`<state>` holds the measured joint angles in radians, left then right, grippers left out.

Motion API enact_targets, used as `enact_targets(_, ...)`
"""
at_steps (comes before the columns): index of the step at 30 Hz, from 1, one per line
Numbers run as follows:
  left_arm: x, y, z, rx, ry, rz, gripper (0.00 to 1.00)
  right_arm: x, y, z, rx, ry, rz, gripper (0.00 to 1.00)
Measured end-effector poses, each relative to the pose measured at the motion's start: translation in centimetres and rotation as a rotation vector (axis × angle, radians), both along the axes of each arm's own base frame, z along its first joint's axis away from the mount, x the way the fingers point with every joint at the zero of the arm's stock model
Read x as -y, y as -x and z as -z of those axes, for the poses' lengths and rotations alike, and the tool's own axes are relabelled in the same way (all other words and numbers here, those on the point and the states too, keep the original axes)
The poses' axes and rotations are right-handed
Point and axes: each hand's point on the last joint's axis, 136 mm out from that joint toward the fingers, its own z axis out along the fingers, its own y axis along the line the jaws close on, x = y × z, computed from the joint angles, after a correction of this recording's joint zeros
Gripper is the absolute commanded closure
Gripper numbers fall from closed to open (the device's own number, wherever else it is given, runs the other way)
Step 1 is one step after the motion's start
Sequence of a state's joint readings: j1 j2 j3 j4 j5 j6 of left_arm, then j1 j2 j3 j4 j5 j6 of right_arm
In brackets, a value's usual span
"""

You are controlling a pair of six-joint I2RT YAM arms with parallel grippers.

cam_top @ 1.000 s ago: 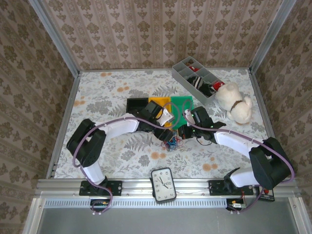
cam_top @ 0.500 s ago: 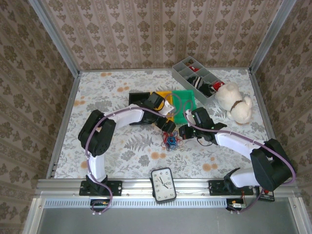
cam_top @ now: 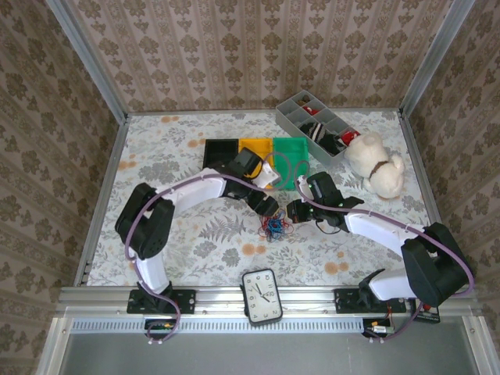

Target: Untangle the cables

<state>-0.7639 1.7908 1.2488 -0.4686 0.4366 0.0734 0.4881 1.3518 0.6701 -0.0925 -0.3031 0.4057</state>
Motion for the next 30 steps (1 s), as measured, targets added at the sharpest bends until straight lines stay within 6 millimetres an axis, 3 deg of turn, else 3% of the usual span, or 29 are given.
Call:
enact_targets(6, -0.6, 1.7, 1.1, -0.039, -0.024, 0.019, 0.25, 0.0, -0.2, -0.1, 0.002, -0.007, 0.013, 1.0)
enact_targets(14, -0.3, 1.3, 4.0, -0.076, -0.052, 0.012, 0.32, 0.0, -0.3, -0.2, 0.004, -0.011, 0.016, 1.0)
enact_targets(19, 0.1, 1.2, 4.4, -0.097, -0.038, -0.001, 0.5, 0.0, -0.3, -0.2, 0.004, -0.011, 0.016, 1.0)
enact_targets(24, 0.2, 0.7, 4.6, -0.107, -0.025, -0.025, 0.78, 0.0, -0.2, 0.1, -0.002, -0.008, 0.016, 1.0)
enact_targets(30, 0.5, 0.2, 4.9, -0.115, -0.009, -0.042, 0.97, 0.0, -0.2, 0.7, -0.018, 0.001, 0.017, 1.0)
